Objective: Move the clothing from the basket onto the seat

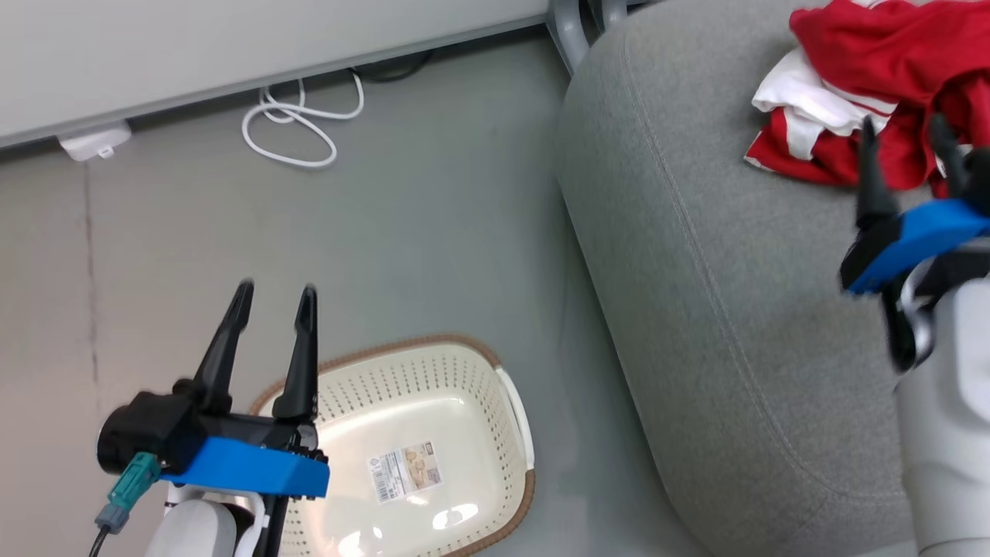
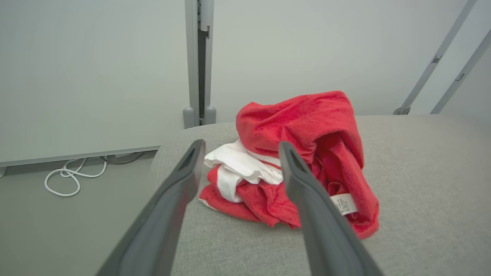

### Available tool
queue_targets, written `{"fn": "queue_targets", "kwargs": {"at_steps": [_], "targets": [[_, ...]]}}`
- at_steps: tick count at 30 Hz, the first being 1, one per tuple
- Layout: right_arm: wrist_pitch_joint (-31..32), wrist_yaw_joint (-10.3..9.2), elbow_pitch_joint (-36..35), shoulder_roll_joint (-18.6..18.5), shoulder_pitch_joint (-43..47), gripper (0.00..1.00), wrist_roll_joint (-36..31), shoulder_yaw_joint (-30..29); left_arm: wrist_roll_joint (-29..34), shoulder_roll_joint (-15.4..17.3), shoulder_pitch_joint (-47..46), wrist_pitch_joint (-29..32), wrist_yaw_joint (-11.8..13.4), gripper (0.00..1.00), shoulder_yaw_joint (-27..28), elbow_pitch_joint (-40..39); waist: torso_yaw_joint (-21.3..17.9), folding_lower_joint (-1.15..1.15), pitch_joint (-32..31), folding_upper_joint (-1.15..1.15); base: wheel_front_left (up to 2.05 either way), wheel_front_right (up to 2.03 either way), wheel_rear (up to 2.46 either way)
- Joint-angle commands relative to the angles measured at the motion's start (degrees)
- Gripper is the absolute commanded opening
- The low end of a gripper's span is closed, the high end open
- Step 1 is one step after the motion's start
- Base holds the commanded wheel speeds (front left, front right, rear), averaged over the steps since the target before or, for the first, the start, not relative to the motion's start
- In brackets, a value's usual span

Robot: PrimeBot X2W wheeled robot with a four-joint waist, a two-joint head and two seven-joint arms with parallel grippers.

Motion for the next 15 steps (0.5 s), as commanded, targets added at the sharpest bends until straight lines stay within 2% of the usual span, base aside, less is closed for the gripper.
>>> {"fn": "queue_targets", "kwargs": {"at_steps": [1,8,15], "targets": [[-0.8,0.01,-1.9,1.1,4.04,1.0,0.62,2.23,0.33,-1.01,2.0,-0.26,0.43,1.0,1.76,0.69,-0.88,0.02,-3.76,0.0,0.0,0.0,0.0],[-0.23,0.01,-10.57,3.89,16.37,1.0,3.84,9.68,1.29,-4.18,8.28,-0.27,0.2,1.0,6.52,2.75,1.3,0.02,-10.58,0.0,0.0,0.0,0.0],[1.42,0.01,-19.62,5.39,26.75,1.0,4.88,11.32,1.54,-5.83,11.95,-0.28,-0.01,1.0,9.51,4.21,3.77,0.02,-14.24,0.0,0.0,0.0,0.0]]}}
